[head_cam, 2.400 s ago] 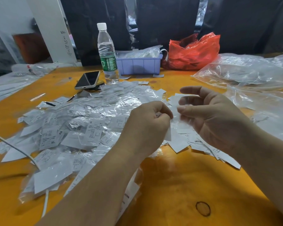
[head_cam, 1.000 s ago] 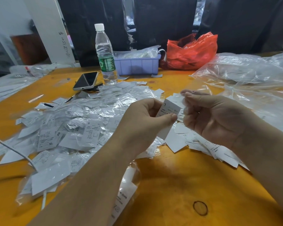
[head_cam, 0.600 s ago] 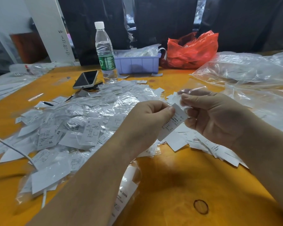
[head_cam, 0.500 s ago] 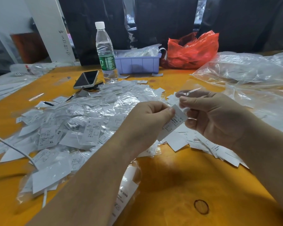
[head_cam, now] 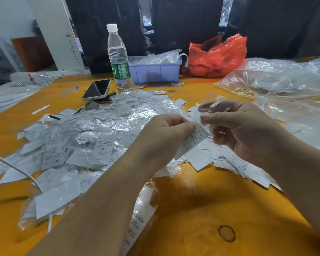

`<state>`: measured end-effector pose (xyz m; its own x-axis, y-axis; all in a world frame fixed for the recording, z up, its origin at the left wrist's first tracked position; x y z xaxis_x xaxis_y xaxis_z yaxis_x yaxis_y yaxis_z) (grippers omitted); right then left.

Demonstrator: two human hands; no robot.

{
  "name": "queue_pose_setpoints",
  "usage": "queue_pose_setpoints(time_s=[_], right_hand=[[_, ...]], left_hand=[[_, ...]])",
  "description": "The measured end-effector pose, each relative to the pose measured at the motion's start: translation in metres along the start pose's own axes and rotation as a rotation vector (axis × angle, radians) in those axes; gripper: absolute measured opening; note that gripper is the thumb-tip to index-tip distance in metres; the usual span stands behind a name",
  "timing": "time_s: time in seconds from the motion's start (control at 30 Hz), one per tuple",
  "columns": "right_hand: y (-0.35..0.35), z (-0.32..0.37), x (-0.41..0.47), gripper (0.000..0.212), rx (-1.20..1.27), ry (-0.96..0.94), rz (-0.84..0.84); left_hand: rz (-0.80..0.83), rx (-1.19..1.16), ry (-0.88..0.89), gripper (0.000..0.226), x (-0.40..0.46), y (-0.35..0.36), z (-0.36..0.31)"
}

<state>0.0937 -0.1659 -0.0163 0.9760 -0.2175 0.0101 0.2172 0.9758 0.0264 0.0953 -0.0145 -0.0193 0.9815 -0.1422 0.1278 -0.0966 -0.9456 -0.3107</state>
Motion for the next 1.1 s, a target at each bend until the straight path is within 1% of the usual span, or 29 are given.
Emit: queue_pose_setpoints(time_s=[0.13, 0.4, 0.7, 0.9, 1.1], right_hand=[[0.0005, 0.0013, -0.0018, 0.009, -0.022, -0.016, 0.001], [-0.0007, 0.0015, -0.0007, 0.009, -0.031, -0.023, -0.015], [0.0054, -0.0006, -0.002, 0.021, -0.032, -0.011, 0.071], [0.0034, 0.0008, -0.0022, 0.021, -0.062, -0.04, 0.049], [-0.0005, 0.0059, -0.0015, 0.015, -0.046, -0.103, -0.022]], left_hand=[[0.012, -0.002, 0.003, 0.028, -0.0001, 0.0004, -0.0002], [0.017, 0.014, 0.013, 0.026, 0.0006, 0.0015, -0.0008], [-0.013, 0.017, 0.014, 0.025, 0.0018, -0.0008, 0.0006], [-0.027, 0.01, 0.015, 0.024, 0.0022, -0.0021, 0.0012], [-0.006, 0.014, 0.0, 0.026, 0.0011, -0.0006, 0.0007]])
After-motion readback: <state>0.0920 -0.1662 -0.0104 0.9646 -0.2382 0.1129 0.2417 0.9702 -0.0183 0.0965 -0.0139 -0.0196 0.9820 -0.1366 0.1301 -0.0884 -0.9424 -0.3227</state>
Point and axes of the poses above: each hand's wrist, its own x-axis towards the middle knuckle, its own y-axis out of the palm, z = x × y, the point moved 6 cm from there along x, towards the middle knuckle, and after that the axes turned 10 degrees about -z, right-handed, at the moved point
